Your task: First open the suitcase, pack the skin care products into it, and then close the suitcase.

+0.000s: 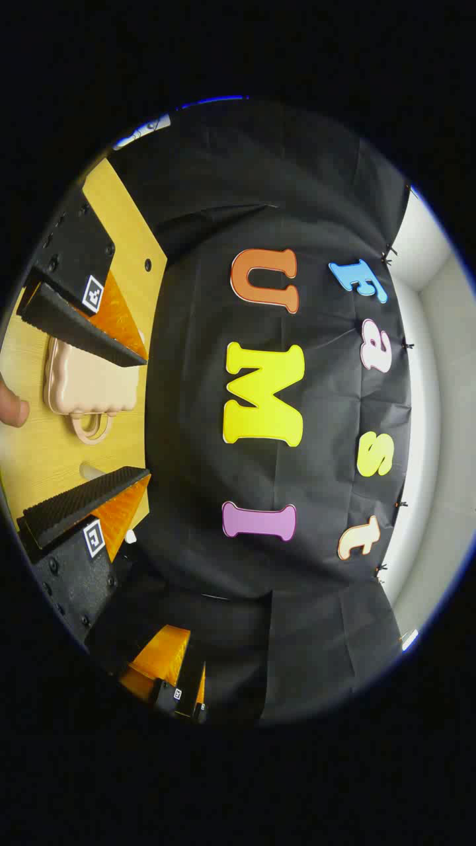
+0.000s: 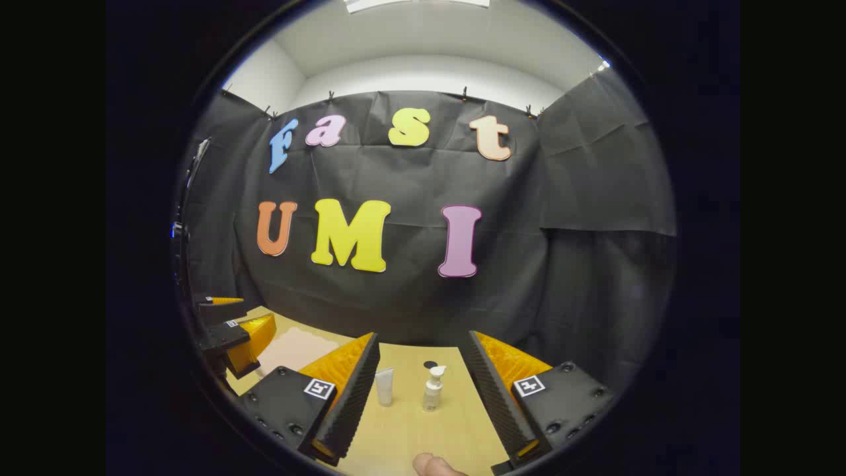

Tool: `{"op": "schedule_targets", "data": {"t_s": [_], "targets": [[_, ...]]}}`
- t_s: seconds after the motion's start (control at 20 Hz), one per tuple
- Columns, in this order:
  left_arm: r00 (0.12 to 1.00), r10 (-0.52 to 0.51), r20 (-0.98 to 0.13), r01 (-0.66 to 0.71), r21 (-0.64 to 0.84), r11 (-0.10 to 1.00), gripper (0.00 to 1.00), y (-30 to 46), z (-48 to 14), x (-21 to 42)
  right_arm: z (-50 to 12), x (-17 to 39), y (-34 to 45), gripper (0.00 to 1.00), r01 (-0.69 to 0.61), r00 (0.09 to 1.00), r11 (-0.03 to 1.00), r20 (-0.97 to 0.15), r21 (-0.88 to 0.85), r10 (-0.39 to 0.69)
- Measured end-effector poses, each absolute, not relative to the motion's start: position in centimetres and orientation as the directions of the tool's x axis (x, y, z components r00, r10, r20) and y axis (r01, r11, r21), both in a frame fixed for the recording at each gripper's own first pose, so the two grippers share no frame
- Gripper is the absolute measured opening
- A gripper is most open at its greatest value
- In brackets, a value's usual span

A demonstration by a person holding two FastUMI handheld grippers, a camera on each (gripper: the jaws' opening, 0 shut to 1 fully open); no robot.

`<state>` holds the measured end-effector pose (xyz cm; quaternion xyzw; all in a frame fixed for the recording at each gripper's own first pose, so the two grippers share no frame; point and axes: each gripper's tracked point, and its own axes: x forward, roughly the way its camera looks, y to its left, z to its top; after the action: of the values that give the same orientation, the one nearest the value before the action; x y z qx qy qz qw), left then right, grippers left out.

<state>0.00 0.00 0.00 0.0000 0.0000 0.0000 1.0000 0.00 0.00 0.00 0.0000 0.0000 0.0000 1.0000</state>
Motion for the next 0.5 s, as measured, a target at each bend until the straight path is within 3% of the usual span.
{"op": "schedule_targets", "data": {"t_s": [0.5], "targets": [[1.0, 0.0, 0.002, 0.0, 0.009, 1.0, 0.97, -1.5, -0.4, 1.4, -0.5, 1.5, -0.3, 0.78, -0.034, 0.999, 0.999, -0.011, -0.019, 0.034]]}}
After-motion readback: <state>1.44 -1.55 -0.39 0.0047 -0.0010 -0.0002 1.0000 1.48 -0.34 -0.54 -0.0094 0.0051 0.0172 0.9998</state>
